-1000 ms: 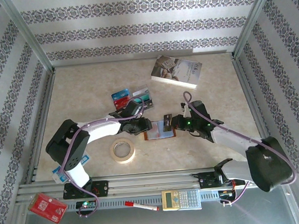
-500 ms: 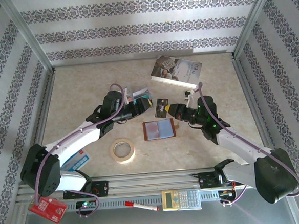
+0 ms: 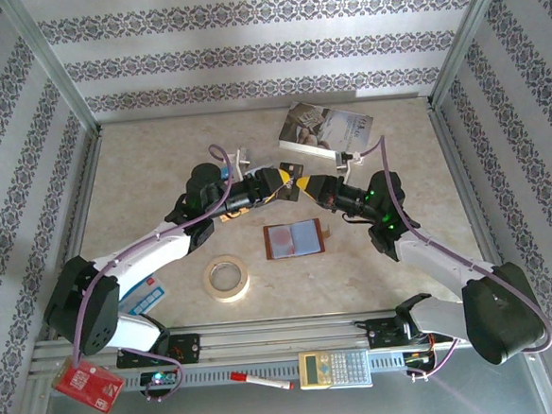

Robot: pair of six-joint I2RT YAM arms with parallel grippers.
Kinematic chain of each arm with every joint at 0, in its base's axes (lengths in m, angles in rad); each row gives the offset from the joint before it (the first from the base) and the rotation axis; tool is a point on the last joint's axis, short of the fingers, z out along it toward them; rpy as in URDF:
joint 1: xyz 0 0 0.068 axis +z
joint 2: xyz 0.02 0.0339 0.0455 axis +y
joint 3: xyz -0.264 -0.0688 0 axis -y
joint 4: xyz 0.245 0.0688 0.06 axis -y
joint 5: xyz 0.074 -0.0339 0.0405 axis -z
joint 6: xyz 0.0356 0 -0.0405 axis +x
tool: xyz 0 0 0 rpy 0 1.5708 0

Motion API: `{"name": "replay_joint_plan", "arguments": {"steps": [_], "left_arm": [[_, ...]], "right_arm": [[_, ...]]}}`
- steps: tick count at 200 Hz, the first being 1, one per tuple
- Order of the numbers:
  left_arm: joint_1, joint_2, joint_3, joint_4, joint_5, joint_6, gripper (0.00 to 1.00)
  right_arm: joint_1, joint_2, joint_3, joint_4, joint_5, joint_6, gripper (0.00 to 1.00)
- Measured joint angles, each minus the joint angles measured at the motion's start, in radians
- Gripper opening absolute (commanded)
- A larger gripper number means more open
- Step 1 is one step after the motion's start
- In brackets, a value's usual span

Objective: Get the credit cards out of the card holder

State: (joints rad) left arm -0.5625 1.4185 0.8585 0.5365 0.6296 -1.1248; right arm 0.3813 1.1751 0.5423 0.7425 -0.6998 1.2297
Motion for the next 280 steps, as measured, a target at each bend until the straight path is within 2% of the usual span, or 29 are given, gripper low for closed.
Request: {"name": "replay_joint_plan", "arguments": {"steps": [36, 54, 63, 78, 92, 100, 114, 123, 172, 198, 222, 245, 280], "left_arm": [[0.0, -0.004, -0.012, 0.033, 0.005, -0.004, 0.12], [0.0, -0.015, -0.033, 0.052, 0.002, -0.008, 0.0], [0.0, -0.023, -0.039, 0.061, 0.002, -0.004, 0.0], [0.0, -0.033, -0.045, 0.063, -0.001, 0.002, 0.0], [0.0, -0.044, -0.049, 0.059, -0.002, 0.022, 0.0], [0.003, -0.054, -0.051, 0.043, -0.011, 0.041, 0.0], [0.009, -0.079, -0.054, -0.008, -0.038, 0.087, 0.0], [0.012, -0.099, -0.054, -0.057, -0.061, 0.127, 0.0], [0.015, -0.129, 0.064, -0.456, -0.247, 0.454, 0.0], [0.015, -0.075, 0.151, -0.591, -0.335, 0.657, 0.0], [0.015, 0.023, 0.248, -0.698, -0.399, 0.901, 0.0], [0.016, 0.137, 0.359, -0.791, -0.417, 1.127, 0.0], [0.033, 0.322, 0.541, -0.962, -0.357, 1.399, 0.0]], "right_arm": [[0.0, 0.0, 0.0, 0.018, 0.006, 0.048, 0.0], [0.001, -0.002, 0.0, 0.01, 0.015, 0.06, 0.0], [0.002, -0.002, 0.001, 0.006, 0.017, 0.065, 0.01], [0.008, -0.013, 0.003, -0.01, 0.018, 0.065, 0.14], [0.007, -0.022, 0.01, -0.044, 0.024, 0.054, 0.37], [0.001, -0.03, 0.015, -0.076, 0.034, 0.042, 0.47], [-0.008, -0.047, 0.023, -0.141, 0.059, 0.008, 0.55], [-0.013, -0.057, 0.032, -0.198, 0.072, -0.026, 0.57], [-0.013, -0.065, 0.129, -0.566, 0.166, -0.239, 0.7], [-0.013, -0.06, 0.135, -0.688, 0.22, -0.322, 0.75], [-0.014, -0.026, 0.151, -0.776, 0.261, -0.38, 0.77], [-0.029, 0.016, 0.185, -0.841, 0.276, -0.426, 0.81], [-0.048, 0.05, 0.206, -0.878, 0.304, -0.468, 0.85]]}}
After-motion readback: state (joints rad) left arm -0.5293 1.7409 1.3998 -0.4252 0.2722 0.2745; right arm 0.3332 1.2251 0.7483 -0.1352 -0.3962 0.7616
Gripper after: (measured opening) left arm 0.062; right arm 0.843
